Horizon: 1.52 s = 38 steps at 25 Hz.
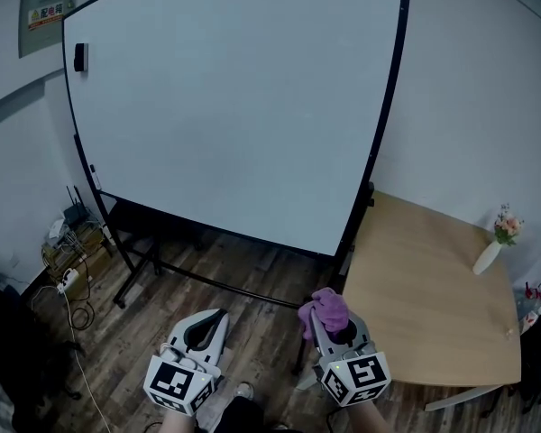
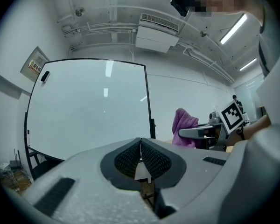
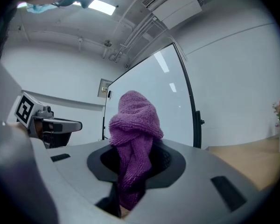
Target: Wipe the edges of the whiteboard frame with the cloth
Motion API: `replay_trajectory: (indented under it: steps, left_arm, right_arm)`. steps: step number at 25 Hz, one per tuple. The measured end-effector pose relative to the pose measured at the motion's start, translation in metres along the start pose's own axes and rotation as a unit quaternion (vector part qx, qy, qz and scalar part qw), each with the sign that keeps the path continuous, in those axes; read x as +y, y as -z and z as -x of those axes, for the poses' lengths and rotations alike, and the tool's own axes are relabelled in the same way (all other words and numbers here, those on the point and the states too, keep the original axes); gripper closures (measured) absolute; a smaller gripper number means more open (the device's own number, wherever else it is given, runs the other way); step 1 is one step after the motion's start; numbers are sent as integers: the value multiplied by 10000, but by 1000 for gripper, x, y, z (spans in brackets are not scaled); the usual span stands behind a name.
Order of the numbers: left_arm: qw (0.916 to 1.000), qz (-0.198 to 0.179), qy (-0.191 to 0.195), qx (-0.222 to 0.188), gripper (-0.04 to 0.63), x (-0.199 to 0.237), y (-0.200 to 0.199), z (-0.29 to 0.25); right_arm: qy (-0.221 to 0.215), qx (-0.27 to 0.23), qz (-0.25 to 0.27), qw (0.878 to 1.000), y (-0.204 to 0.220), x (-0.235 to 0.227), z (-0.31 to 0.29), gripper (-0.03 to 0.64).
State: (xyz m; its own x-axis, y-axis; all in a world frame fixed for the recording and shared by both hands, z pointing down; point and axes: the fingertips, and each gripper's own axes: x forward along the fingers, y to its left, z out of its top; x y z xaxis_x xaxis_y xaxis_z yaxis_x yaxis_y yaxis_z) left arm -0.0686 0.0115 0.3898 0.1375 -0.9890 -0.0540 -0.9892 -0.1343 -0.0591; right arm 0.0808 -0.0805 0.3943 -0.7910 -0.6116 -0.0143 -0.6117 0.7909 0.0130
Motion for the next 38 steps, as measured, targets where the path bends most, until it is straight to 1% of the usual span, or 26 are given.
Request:
replay_trajectory:
  steps: [5,9,19,32,38]
  left_arm:
    - [9999,58,-158,10,578,-3,0,15]
    - [9998,53,-199,-8,578,-5,-1,22]
    - [9998,-16,-182,-83,578,-16,-8,18]
    - [9999,-93,-82,-11,578,-32,-9,3]
    - [9999,-61,-85,34,578,-36,-8,0]
  right_arm:
    - [-135,-53,97,9998,-2,13,7,515]
    - [-195,-91,90,9997,-3,19,12,515]
    - [-251,-203,50,9995,-9,10,22,515]
    - [-283,-234,30,9993,-9,-3,29,515]
    - [-263,-219,23,9994,-7,-7,31,515]
